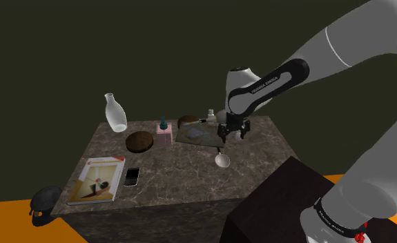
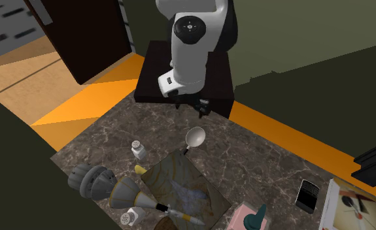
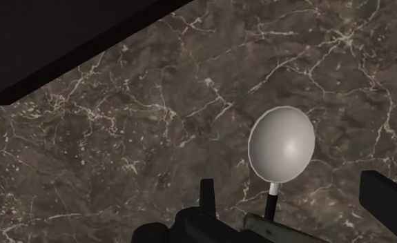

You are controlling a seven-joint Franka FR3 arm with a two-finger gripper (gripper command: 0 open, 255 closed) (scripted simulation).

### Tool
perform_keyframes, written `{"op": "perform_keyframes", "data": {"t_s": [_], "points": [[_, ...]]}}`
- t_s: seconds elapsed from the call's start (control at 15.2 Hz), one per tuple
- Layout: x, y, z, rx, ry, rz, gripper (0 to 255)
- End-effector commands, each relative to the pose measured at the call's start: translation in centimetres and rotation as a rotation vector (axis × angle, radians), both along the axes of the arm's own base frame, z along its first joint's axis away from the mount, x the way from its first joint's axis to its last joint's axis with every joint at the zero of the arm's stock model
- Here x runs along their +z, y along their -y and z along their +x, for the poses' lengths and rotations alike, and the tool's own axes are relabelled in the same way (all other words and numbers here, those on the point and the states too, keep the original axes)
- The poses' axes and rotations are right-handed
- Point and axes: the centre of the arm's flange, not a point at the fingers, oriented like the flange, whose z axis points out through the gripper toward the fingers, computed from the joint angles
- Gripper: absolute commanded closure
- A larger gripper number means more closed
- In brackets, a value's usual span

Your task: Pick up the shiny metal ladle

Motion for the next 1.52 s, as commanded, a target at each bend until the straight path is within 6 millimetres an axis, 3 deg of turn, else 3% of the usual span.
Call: {"op": "perform_keyframes", "data": {"t_s": [0.0, 0.59, 1.12, 1.25, 1.32, 1.45], "points": [[-2.1, 0.2, 1.5, -0.029, 0.003, 0.0, 0], [-12.0, 1.4, 7.8, -0.155, 0.009, 0.001, 0], [-16.3, 1.5, 8.1, -0.162, 0.01, 0.002, 0], [-16.6, 1.5, 8.1, -0.162, 0.01, 0.002, 0], [-16.5, 1.5, 8.2, -0.162, 0.01, 0.002, 255], [-16.5, 1.5, 8.2, -0.162, 0.01, 0.002, 255]]}}
